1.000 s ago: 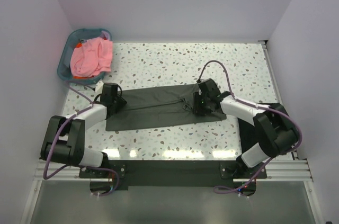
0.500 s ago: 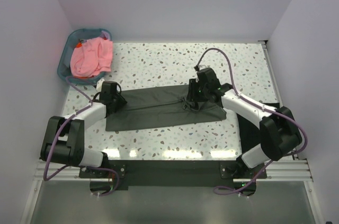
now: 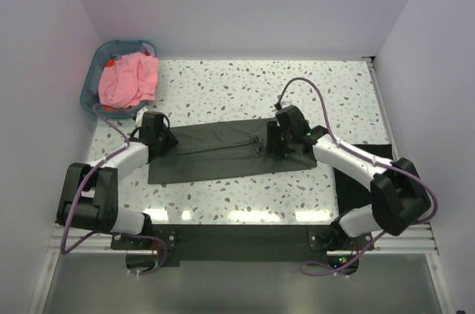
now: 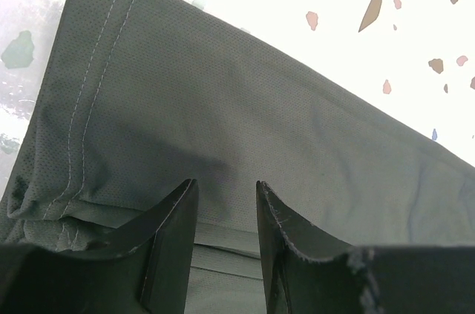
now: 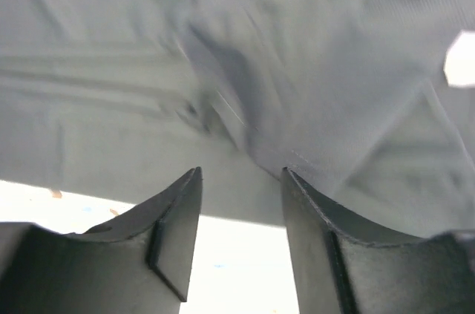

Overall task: Fold and stack the t-shirts
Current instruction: Fold the tshirt

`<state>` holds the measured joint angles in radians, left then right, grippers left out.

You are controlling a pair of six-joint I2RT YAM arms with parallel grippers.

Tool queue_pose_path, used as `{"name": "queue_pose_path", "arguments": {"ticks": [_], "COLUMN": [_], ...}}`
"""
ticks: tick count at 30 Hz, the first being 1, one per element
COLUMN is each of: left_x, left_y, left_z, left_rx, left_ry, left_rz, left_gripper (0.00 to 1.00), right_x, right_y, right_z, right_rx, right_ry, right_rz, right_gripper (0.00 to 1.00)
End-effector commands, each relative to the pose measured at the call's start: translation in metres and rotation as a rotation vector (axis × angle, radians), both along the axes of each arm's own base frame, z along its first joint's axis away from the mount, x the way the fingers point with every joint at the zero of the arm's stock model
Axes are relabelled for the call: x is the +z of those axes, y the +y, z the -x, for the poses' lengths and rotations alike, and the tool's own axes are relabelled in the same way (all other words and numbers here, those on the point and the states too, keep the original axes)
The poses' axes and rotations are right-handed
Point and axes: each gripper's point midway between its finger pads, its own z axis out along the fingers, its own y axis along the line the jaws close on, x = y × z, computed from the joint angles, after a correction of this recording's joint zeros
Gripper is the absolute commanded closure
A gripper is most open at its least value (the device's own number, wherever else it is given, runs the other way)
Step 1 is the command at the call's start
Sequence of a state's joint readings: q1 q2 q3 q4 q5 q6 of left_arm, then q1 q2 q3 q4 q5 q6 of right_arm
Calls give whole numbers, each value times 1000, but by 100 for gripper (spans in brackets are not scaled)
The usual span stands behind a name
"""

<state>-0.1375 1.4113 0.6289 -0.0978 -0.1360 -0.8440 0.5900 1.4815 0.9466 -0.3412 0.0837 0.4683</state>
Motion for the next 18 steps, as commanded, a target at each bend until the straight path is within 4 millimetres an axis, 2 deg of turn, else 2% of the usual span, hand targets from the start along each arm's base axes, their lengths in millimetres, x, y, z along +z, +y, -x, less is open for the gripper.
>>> {"name": "queue_pose_path", "arguments": {"ticks": [1,2,3,5,8,12,14,15,16,17,18], "left_x": [20,20,19,18,19,22,24,25,25,25,26], "left_y": [0,1,1,0,0,0,0,1,1,0,0], "left_z": [-13,-13,-13,-13,-13,-15,-15,-16,-16,-16,-17], "left_rx": [-16,-14,-13,-17,-14,-15,-14,-12,-12,-11,-12], "left_ry": [-53,-51,-50,-47,-50,-56,-60,-63,-64,-64,-64], "left_rz": [-8,-8,-8,-6,-2,-2,-3,-3,-3,-2,-3], "left_gripper": [58,58,58,58,58,58,58,58,58,58,58], "right_x": [1,-4,-6,-13,-11,15,20,30,24,34,34], "right_y": [-22,-26,-26,-27,-25,-11,-8,-4,-3,3,5], "right_z": [25,33,39,46,50,42,34,24,17,5,-3], "right_rx": [-43,-48,-41,-36,-31,-3,-6,-10,-24,-28,-33], "right_ry": [3,13,27,42,46,5,-12,-36,-27,-52,-57], "right_rz": [12,9,-4,-13,-35,-100,-103,-107,-78,-86,-76], "right_gripper": [48,45,34,34,34,35,44,49,58,62,66]}}
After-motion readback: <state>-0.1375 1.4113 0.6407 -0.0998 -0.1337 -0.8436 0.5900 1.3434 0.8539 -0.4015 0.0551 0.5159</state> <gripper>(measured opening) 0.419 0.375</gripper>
